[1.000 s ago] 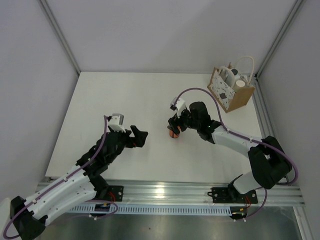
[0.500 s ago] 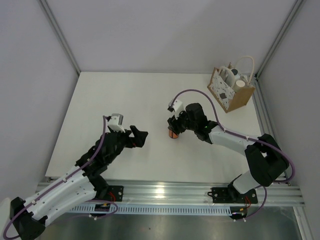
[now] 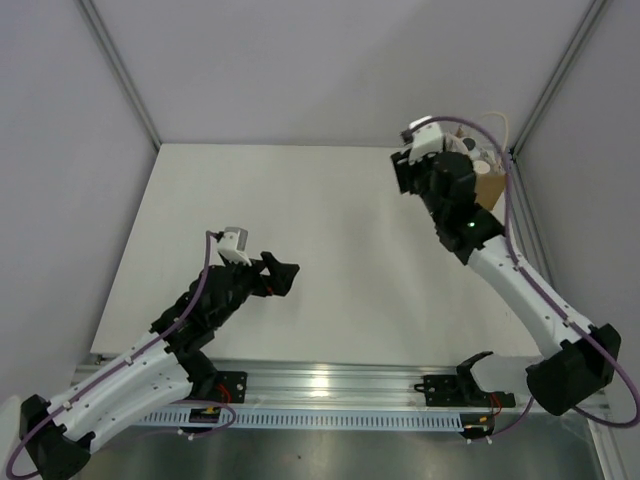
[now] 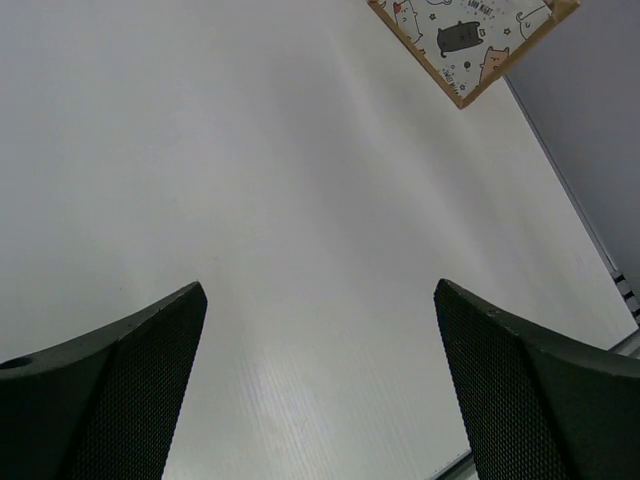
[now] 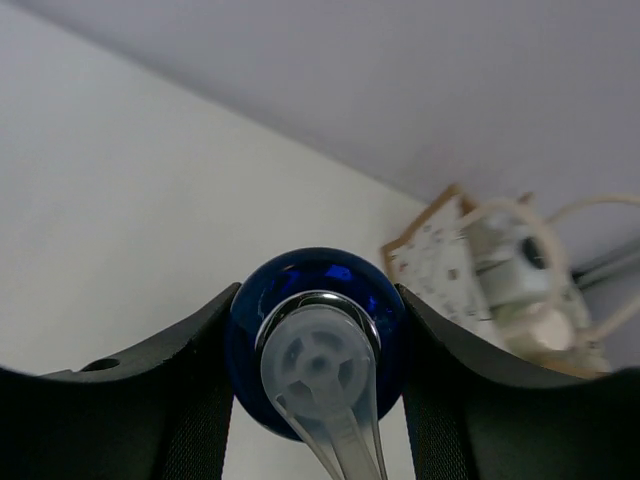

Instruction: Place the personal care products into the canvas bag

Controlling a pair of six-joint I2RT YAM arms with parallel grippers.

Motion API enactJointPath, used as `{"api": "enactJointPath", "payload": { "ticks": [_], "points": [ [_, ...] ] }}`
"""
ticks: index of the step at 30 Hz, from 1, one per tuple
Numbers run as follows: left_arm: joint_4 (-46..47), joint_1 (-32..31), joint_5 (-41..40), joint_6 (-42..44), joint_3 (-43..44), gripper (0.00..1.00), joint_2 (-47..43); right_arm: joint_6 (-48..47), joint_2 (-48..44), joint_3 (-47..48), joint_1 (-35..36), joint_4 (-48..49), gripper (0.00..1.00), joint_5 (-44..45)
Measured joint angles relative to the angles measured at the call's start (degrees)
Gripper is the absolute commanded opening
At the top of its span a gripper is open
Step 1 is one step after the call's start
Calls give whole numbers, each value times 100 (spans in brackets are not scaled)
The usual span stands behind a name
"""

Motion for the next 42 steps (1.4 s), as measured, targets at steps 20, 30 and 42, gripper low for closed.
{"api": "enactJointPath", "payload": {
  "ticks": [20,30,42],
  "points": [
    [184,0,1014,-350,-44,99,79,-46,317,1530,-2896,-74,0,501],
    [527,0,1703,-605,-201,99,-57,186,1169,1274,-3279,632,0,411],
    [726,0,1947,-763,-258,99,44,468,1884,1080,-3206,1128,0,-184]
  ]
}}
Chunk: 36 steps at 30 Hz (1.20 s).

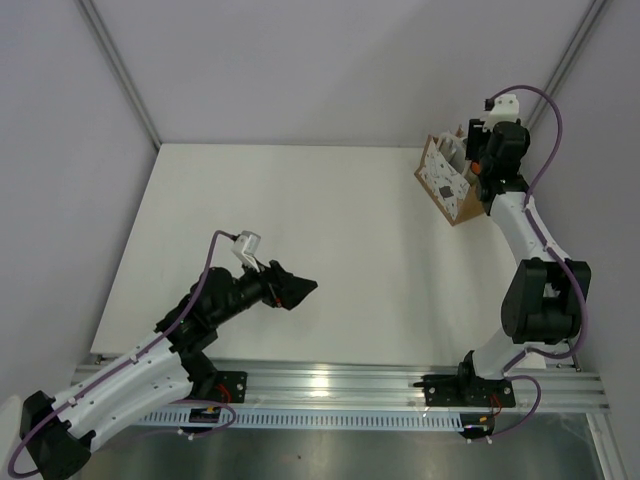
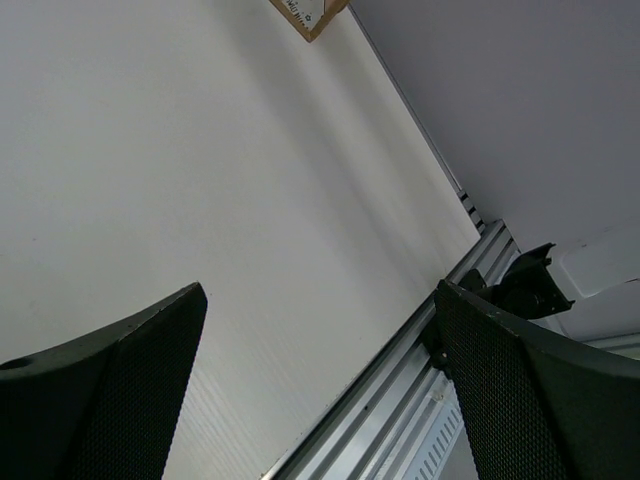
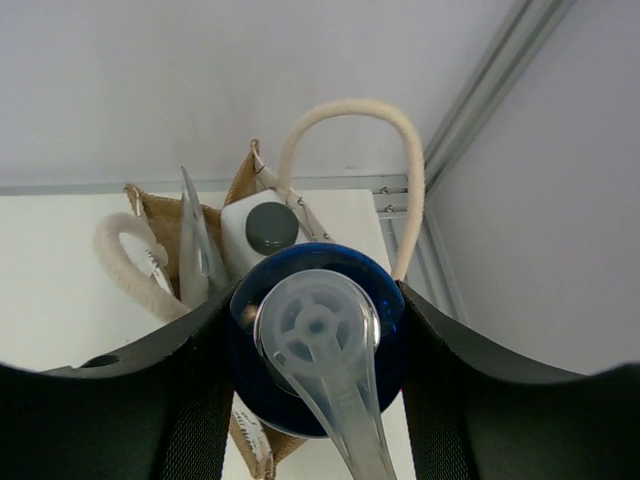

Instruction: Place the personal care products into the canvas bag

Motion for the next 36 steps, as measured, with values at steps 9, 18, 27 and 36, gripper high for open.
{"api": "enactJointPath", "payload": {
  "ticks": [9,18,27,36],
  "points": [
    [0,0,2,-26,0,99,0,162,83,-133,63,170,0,-389],
    [-2,0,2,-28,-2,99,-92,361,90,-195,107,273,0,-614],
    [-4,0,2,-28,0,99,-166,527,166,-382,131,348,0,-612],
    [-4,0,2,-28,-2,99,-177,717,448,-160,96,144,6,-566]
  ]
}}
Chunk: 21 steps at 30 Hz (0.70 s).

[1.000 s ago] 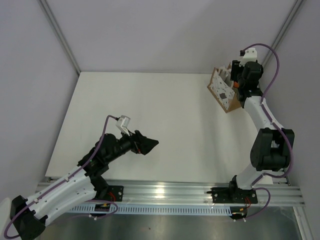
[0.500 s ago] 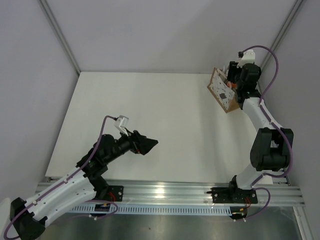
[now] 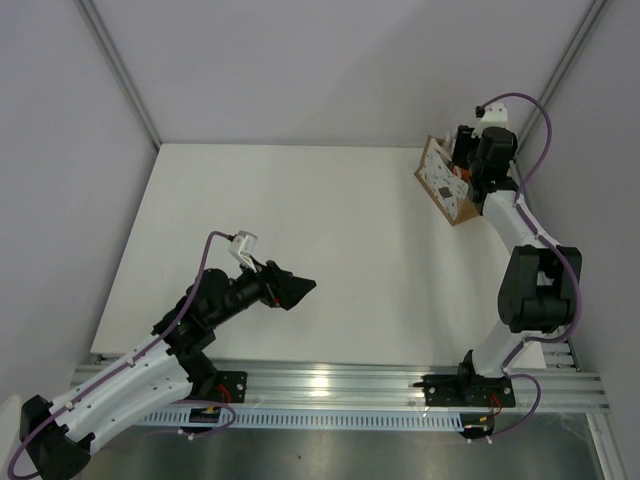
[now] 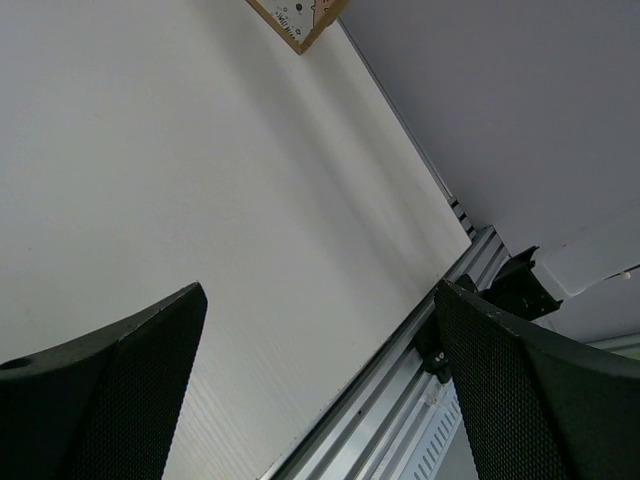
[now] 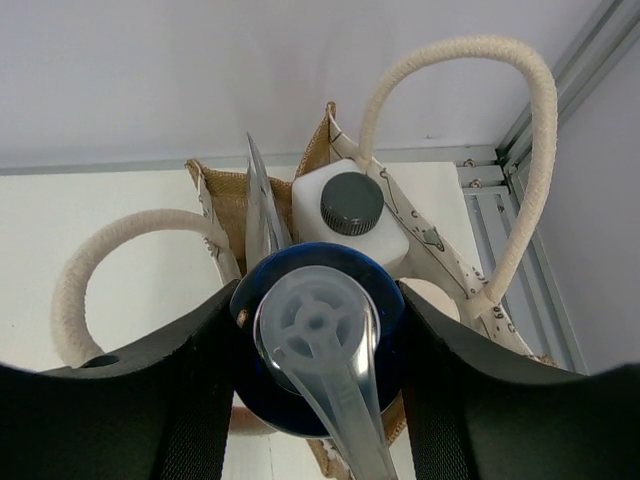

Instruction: Place the personal care products into the canvas bag

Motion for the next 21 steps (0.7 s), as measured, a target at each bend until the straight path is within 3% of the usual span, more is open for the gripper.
{"api": "enactJointPath", "payload": {
  "ticks": [5,12,21],
  "points": [
    [0,0,-2,0,0,99,0,190,153,144,-44,46,9,11],
    [0,0,0,0,0,99,0,520,234,190,-236,192,0,-225],
    [0,0,-2,0,0,99,0,402,234,170,-203,-138,0,-105]
  ]
}}
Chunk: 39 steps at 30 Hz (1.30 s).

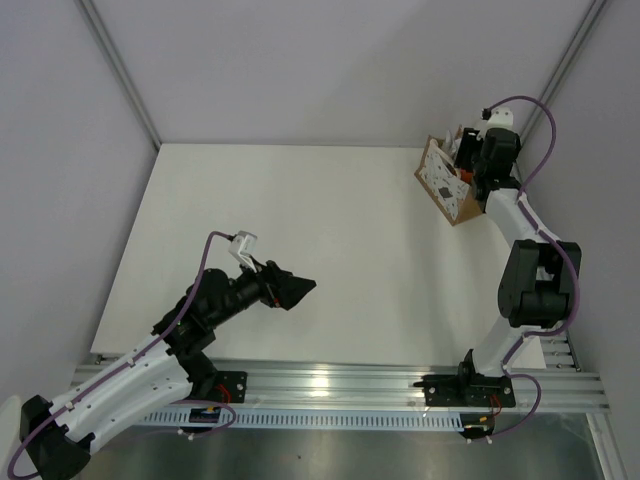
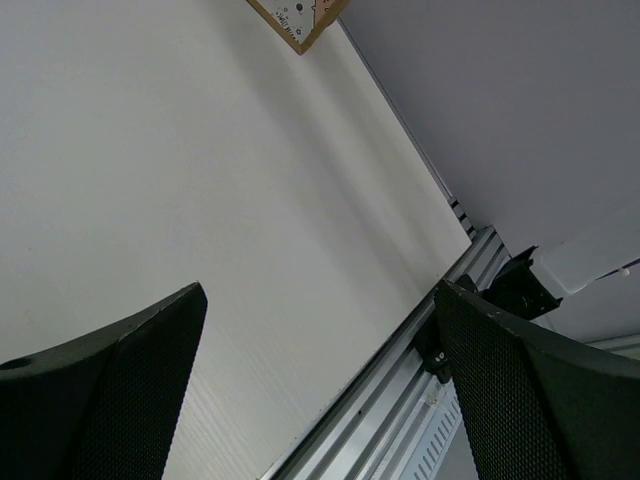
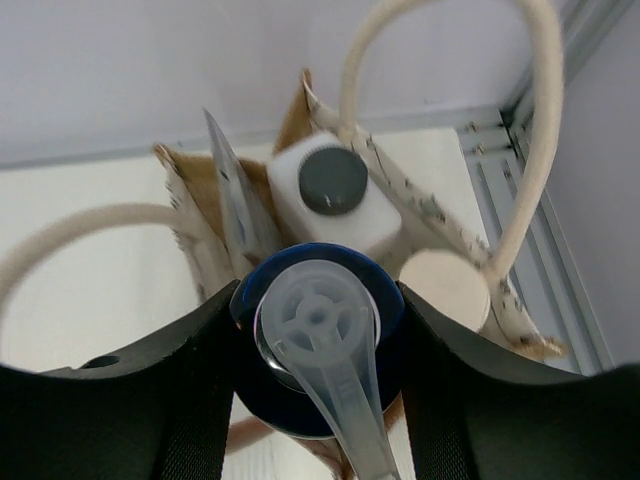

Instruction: Place the personal care products into the canvas bag

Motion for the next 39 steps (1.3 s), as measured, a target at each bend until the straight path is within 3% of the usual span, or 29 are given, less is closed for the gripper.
{"api": "enactJointPath", "payload": {
  "ticks": [8,21,28,36,39],
  "points": [
    [0,0,2,0,2,99,0,-162,0,-258,-4,-461,0,396],
    [0,0,4,-2,0,99,-59,-87,216,-256,37,-391,45,404],
    [0,0,7,-2,0,99,-59,-68,291,-256,48,-361,61,404],
    [0,0,4,0,0,99,-59,-48,289,-232,48,-367,65,446],
    [0,0,4,0,0,99,-59,-26,254,-144,48,-380,71,511]
  ]
}}
